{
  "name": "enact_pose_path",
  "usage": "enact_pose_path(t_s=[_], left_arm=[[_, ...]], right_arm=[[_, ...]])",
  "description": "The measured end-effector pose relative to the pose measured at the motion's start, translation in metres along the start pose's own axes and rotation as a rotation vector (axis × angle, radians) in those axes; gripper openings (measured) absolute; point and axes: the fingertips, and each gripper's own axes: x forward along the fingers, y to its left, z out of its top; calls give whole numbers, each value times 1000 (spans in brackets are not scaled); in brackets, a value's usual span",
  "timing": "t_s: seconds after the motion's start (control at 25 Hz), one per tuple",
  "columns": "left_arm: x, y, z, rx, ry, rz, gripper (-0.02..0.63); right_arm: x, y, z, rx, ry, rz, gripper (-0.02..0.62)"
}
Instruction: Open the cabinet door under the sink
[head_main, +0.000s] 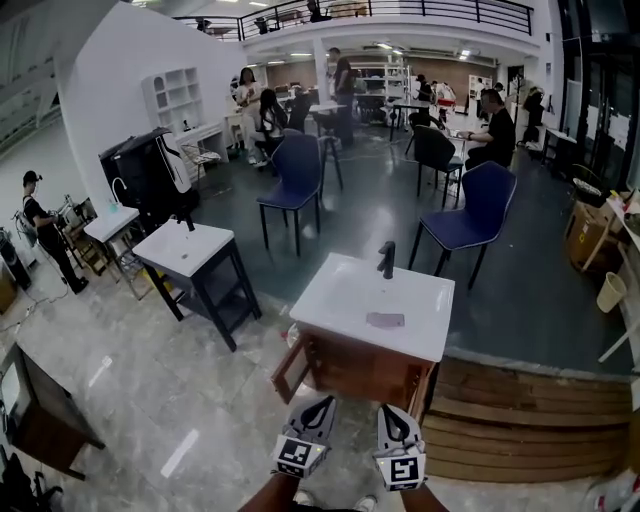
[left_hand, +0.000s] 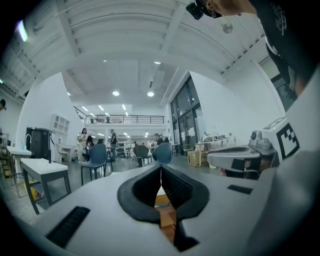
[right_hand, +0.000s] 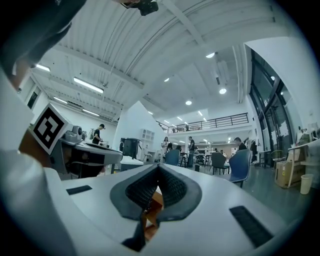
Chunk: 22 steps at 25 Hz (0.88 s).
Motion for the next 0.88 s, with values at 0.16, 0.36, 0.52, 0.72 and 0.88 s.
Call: enact_pose_path(t_s=[0.16,0.36,0.52,0.72,0.88], left_arm=[[-7,9,33,27,-37,-3,21],[-24,18,46,34,-60,-21,21],[-38,22,42,26,-59,-42,21],[-48,27,38,29,-73,-68,21],[-60,36,43,33,-99,-82,22]], right_arm=[[5,8,28,-41,-23,-2,23],[6,21,52,-57,-44,-35,23],[4,31,57,-68,-45,-71,23],[3,44,58,-87,-52,-103,23],[6,62,62,-97,-60,-111,23]])
